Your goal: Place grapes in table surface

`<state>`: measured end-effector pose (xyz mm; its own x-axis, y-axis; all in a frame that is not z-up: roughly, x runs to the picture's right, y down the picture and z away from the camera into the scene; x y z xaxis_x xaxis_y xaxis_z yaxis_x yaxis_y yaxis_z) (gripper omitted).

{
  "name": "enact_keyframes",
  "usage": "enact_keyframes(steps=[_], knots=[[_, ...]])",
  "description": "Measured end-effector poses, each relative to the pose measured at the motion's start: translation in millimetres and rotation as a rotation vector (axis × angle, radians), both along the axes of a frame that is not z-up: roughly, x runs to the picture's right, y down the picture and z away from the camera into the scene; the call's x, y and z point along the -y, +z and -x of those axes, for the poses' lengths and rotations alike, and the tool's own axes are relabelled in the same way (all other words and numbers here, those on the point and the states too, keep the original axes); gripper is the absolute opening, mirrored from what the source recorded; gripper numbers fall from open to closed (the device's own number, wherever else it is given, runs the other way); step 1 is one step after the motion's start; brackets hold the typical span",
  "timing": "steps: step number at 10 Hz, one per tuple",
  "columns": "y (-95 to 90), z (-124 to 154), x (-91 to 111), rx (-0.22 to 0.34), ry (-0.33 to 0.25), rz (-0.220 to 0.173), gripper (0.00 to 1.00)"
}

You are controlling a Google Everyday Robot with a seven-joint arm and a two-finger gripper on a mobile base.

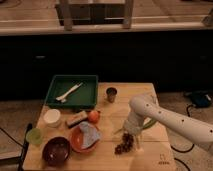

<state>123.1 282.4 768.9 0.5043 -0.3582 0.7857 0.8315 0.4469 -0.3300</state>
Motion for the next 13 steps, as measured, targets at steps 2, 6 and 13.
enact_keyframes(steps=[2,6,13], knots=[[0.1,-0.3,0.5,0.001,0.004,0.004,0.80],[0.3,-2.3,1.0,-0.002,0.006,0.009,0.80],[0.7,-3.3,1.5,-0.004,0.003,0.013,0.80]])
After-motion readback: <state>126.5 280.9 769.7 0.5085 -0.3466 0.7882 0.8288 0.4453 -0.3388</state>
